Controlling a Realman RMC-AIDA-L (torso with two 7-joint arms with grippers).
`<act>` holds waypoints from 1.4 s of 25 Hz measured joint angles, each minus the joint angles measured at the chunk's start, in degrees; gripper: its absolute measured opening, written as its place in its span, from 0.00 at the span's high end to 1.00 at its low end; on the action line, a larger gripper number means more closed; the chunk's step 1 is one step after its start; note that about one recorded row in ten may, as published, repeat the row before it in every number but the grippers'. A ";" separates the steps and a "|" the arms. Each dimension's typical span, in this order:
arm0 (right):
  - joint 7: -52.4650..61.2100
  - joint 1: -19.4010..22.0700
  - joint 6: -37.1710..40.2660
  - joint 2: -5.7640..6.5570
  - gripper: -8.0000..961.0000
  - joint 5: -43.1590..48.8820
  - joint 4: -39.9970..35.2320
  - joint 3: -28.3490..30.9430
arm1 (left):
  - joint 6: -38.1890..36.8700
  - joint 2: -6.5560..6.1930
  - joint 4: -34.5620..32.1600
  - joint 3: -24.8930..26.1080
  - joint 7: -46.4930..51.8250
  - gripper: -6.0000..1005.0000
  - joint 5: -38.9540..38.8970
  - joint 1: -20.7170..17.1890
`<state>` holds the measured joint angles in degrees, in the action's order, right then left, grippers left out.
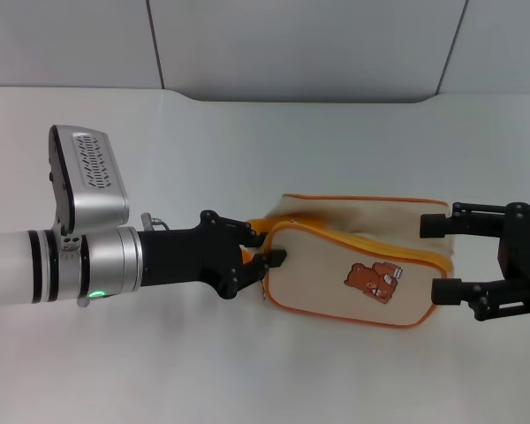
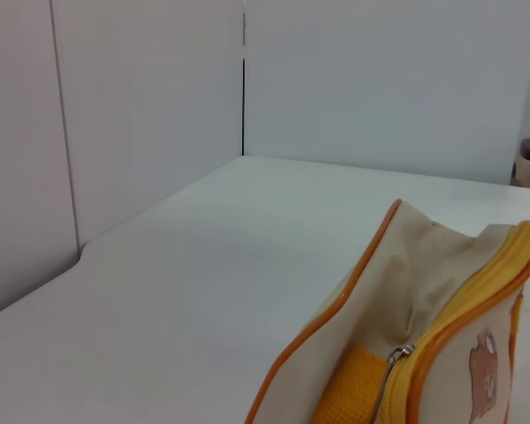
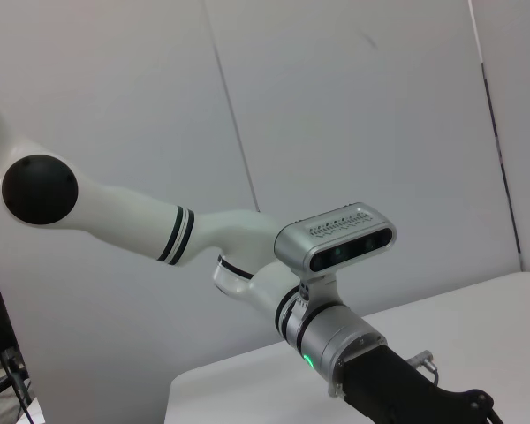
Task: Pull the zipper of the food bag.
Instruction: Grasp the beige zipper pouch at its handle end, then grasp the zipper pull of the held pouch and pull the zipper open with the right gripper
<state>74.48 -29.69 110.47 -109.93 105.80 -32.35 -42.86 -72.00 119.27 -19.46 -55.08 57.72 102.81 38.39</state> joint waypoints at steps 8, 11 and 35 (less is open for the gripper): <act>-1.40 0.19 -0.24 -0.52 0.15 0.00 0.09 3.55 | -2.46 -0.21 -0.52 0.56 -3.21 0.80 -2.10 -0.82; -3.80 0.31 -0.56 -1.57 0.16 0.00 0.28 7.73 | -5.69 -0.50 -2.15 0.69 -4.60 0.82 -2.90 -1.99; -43.39 -0.96 -13.59 -9.47 0.64 -8.24 11.90 10.59 | -17.10 -0.68 -9.28 3.34 -9.37 0.90 -4.02 -5.42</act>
<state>31.09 -30.65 96.88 -119.40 97.56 -20.45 -32.27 -89.10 118.59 -28.74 -51.74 48.35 98.79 32.97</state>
